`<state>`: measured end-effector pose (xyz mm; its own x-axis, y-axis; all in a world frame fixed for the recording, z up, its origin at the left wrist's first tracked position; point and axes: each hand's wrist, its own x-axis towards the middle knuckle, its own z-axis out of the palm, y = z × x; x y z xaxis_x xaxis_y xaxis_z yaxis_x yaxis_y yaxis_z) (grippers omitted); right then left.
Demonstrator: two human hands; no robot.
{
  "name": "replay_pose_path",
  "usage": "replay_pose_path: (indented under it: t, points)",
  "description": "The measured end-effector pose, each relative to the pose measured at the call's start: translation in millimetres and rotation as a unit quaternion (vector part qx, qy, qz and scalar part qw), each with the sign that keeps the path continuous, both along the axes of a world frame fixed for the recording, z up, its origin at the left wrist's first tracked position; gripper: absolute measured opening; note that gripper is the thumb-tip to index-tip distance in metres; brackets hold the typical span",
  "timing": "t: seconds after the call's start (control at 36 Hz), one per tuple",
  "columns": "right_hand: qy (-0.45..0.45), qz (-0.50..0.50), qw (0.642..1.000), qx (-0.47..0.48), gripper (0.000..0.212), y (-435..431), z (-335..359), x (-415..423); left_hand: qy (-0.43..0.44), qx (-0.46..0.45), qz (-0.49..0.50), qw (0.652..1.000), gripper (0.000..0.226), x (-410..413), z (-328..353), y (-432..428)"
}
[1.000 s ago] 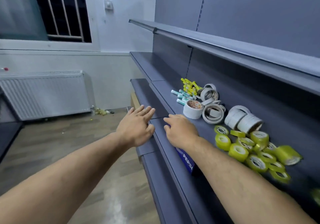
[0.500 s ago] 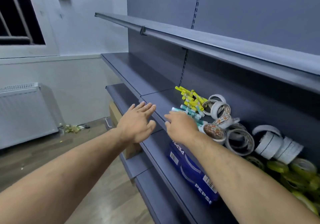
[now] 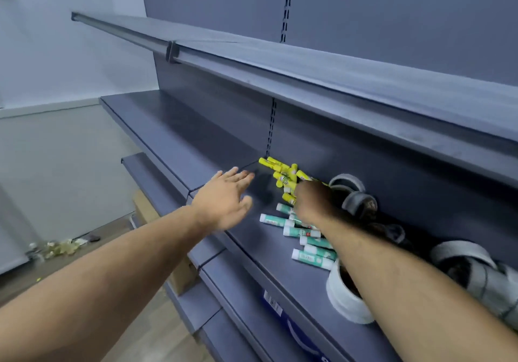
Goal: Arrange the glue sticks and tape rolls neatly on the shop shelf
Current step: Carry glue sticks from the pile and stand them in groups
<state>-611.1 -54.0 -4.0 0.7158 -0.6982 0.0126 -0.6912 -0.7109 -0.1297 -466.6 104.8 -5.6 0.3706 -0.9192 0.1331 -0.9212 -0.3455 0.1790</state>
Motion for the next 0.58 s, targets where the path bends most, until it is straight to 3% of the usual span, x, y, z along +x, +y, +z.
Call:
replay_pose_path:
  t: [0.17,0.28,0.58]
  points:
    - [0.017,-0.028,0.999,0.010,0.009,-25,-3,14,0.012,-0.040,-0.070,0.997,0.082,29,-4,-62]
    - [0.032,-0.040,0.999,0.017,0.017,-26,2,20,0.010,-0.022,-0.135,0.991,0.056,41,-9,-100]
    - [0.069,-0.111,0.991,0.005,0.014,-26,-7,44,-0.029,0.003,-0.255,0.966,0.045,63,-27,-170]
